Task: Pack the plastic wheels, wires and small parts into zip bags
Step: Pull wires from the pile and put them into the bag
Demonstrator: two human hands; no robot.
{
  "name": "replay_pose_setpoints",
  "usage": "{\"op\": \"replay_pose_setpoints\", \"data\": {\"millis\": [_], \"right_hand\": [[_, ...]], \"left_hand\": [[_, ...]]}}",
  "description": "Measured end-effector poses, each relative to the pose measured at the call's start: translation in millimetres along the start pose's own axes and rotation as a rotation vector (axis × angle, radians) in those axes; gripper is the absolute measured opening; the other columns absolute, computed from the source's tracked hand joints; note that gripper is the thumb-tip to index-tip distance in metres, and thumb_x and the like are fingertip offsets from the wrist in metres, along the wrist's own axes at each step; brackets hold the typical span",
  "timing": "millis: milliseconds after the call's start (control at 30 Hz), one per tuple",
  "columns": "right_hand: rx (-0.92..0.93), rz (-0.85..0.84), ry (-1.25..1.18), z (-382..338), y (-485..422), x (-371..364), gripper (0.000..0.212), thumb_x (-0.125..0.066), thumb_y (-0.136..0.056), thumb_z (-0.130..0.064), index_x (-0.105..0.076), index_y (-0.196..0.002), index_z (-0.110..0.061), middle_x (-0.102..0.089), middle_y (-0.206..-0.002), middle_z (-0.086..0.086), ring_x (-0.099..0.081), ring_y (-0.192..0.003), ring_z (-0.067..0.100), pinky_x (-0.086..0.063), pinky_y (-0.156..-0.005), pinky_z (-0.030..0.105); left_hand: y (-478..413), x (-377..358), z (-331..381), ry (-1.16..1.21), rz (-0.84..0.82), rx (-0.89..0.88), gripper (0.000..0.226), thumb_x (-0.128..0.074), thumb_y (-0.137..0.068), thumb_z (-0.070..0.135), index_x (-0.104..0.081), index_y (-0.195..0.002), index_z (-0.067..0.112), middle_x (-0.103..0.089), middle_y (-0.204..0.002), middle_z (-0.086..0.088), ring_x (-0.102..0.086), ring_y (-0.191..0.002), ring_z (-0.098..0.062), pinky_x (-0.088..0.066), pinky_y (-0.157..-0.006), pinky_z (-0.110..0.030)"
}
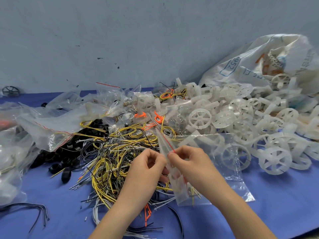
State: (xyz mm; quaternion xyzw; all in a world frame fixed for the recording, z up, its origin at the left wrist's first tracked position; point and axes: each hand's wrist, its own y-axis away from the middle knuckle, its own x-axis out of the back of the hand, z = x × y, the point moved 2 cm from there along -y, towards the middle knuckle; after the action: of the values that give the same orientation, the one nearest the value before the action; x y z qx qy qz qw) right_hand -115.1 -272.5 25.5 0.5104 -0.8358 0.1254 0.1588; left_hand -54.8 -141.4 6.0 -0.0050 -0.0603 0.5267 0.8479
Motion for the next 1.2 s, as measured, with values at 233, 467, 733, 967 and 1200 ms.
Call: {"op": "replay_pose_setpoints", "data": {"millis": [233,467,733,967,1200], "right_hand": [[0.257,0.38,0.214,-42,25,32,0.007,-0.055,-0.084,-0.031,-0.056,-0.089,-0.036,-0.061,-0.075,-0.018,-0.058,-0.061,0.007,-0.045,-0.054,0.027],[0.163,0.181,0.523,-36,15,9,0.022,-0.043,-0.092,-0.029,-0.055,-0.111,-0.03,-0.06,-0.081,-0.004,-0.057,-0.086,0.023,-0.043,-0.07,0.036],[-0.017,0.017,0.546,0,-8,6,0.012,-0.04,-0.092,-0.037,-0.047,-0.1,-0.033,-0.063,-0.09,-0.004,-0.057,-0.086,0.025,-0.051,-0.077,0.039],[-0.093,-0.05,0.392,13,-14,15,0.015,-0.044,-0.09,-0.043,-0.044,-0.088,-0.028,-0.063,-0.085,0.0,-0.064,-0.08,0.026,-0.057,-0.076,0.044],[-0.132,-0.056,0.429,26,-19,24,0.02,-0.041,-0.091,-0.042,-0.047,-0.089,-0.023,-0.06,-0.089,0.0,-0.06,-0.084,0.025,-0.054,-0.077,0.042]], "left_hand": [[4,10,1,-0.456,0.176,-0.275,0.016,-0.058,-0.092,0.025,-0.048,-0.084,0.034,-0.062,-0.075,0.016,-0.059,-0.06,-0.005,-0.044,-0.053,-0.019],[3,5,12,-0.728,0.077,-0.457,0.008,-0.051,-0.094,0.028,-0.052,-0.096,0.035,-0.059,-0.084,0.018,-0.056,-0.068,-0.004,-0.048,-0.067,-0.033],[-35,35,40,-0.703,0.281,-0.399,0.014,-0.048,-0.096,0.026,-0.059,-0.094,0.035,-0.061,-0.074,0.016,-0.055,-0.056,-0.002,-0.037,-0.05,-0.022],[-121,28,43,-1.015,0.096,-0.225,0.024,-0.045,-0.097,0.025,-0.062,-0.113,0.018,-0.067,-0.1,0.001,-0.062,-0.09,-0.018,-0.055,-0.08,-0.04],[-180,-3,24,-1.32,-0.122,-0.174,0.036,-0.041,-0.1,0.021,-0.052,-0.134,0.024,-0.058,-0.131,-0.009,-0.054,-0.117,-0.029,-0.047,-0.097,-0.047]]}}
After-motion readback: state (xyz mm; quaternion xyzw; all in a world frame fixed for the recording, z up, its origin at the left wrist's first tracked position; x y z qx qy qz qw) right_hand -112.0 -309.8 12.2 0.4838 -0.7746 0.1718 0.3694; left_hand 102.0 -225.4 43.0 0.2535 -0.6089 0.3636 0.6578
